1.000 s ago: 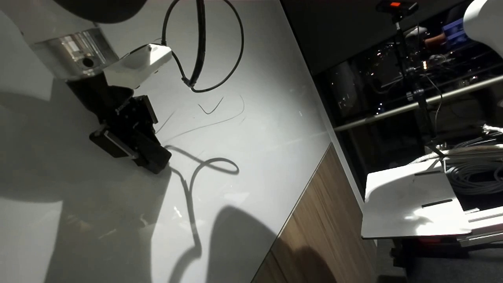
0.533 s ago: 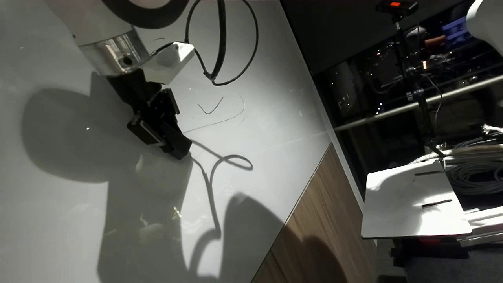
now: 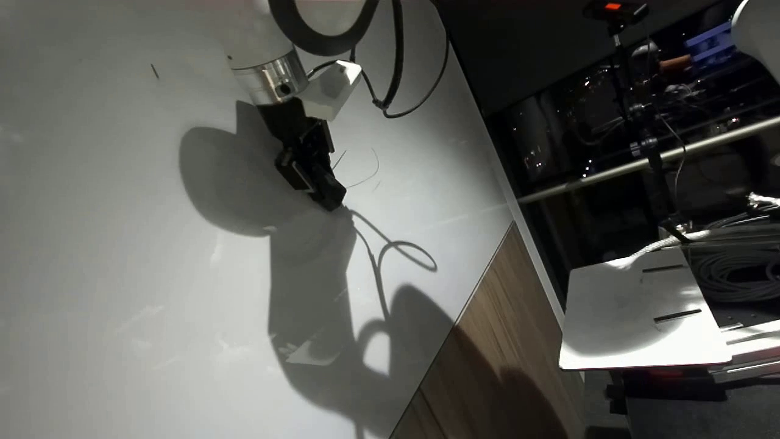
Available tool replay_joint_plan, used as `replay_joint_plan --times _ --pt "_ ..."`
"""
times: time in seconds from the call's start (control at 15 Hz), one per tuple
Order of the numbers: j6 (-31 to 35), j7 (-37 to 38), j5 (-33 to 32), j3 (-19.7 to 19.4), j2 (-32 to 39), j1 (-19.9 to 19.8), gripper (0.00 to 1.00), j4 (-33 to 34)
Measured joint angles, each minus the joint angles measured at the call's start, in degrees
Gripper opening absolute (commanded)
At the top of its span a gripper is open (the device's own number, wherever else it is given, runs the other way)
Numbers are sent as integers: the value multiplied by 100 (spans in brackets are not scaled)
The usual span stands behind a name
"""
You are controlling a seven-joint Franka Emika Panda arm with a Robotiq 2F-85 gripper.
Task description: Use the eraser to wipe the whiteboard.
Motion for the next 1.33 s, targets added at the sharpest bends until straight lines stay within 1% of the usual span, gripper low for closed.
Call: replay_joint_plan --times 0.2,0.4,0.67,1.0,1.13,1.33 --pt "356 6 -1 -257 -393 -269 31 -551" --pt "643 108 -13 -388 -603 -487 31 -905" --pt "777 434 -97 -397 -653 -593 31 -1077" --pt "774 794 -522 -440 -741 -652 31 -1279" --pt "1262 821 -556 -632 -1022 -908 31 -1654" --pt "2037 713 -672 -1031 -1470 -1472 31 -2174"
